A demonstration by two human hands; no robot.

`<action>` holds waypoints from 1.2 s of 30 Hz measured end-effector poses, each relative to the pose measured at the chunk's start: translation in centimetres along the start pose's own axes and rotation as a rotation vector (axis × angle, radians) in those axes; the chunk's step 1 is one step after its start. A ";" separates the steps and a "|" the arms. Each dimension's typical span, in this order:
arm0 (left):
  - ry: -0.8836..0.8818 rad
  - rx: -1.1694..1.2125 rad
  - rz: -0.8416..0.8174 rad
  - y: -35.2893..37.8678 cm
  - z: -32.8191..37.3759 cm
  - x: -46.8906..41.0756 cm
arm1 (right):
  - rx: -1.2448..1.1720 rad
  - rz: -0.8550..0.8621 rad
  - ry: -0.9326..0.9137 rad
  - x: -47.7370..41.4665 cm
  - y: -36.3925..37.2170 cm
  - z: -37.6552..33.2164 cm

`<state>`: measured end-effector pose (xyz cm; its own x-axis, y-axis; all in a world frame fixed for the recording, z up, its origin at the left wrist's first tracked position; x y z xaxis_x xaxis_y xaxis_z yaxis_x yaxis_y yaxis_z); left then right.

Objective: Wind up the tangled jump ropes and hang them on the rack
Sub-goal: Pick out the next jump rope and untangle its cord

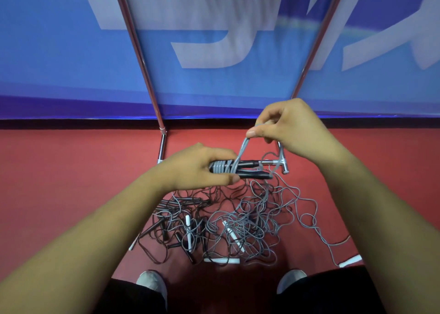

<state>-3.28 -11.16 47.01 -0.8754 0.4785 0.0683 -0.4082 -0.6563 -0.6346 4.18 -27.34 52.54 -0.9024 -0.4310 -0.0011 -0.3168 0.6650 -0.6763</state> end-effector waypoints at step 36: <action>-0.282 0.542 0.647 -5.7 -3.7 1.3 | -0.048 -0.230 0.081 -0.2 1.8 1.2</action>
<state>-1.09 -4.65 47.82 -0.9790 -0.1966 0.0549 0.1850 -0.9683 -0.1678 4.12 -26.79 50.46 -0.8249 -0.5253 0.2086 -0.5280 0.5845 -0.6161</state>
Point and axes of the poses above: each hand's wrist, its own x-axis away from the middle knuckle, its own y-axis out of the palm, z = x × y, the point moved 6 cm from there along -x, towards the middle knuckle, and after that the axes turned 4 degrees about x, right-handed, at the moved point
